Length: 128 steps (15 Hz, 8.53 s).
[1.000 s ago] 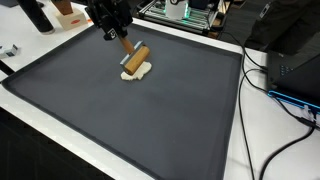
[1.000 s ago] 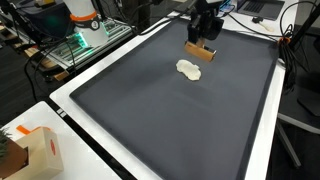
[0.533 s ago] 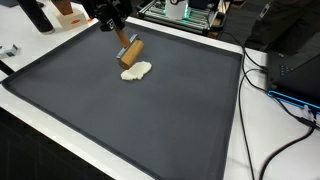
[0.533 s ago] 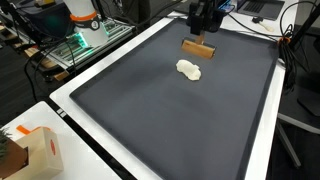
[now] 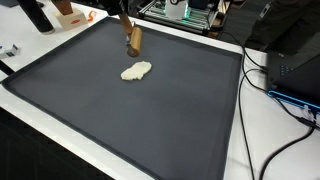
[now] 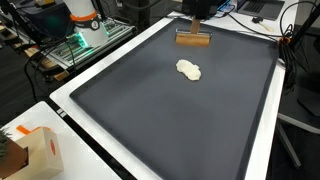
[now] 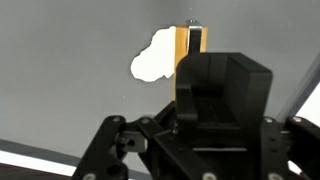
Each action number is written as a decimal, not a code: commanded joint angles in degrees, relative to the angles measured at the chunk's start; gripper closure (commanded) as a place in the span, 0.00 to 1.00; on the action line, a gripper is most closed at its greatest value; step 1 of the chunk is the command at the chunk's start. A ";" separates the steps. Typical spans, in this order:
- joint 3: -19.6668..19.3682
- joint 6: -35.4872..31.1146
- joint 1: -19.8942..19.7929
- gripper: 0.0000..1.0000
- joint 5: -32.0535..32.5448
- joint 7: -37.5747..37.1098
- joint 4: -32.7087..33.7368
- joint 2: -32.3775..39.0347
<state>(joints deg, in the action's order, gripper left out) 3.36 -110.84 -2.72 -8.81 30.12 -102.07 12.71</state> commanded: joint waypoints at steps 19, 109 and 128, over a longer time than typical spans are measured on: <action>0.48 4.22 2.14 0.81 6.27 28.53 0.08 -4.43; 4.44 -13.44 0.69 0.81 7.01 37.32 -9.15 9.24; 3.42 -7.13 0.24 0.81 5.97 34.97 -8.59 4.56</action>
<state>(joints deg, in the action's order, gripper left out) 7.31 -119.21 -2.30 -1.34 65.81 -109.75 19.18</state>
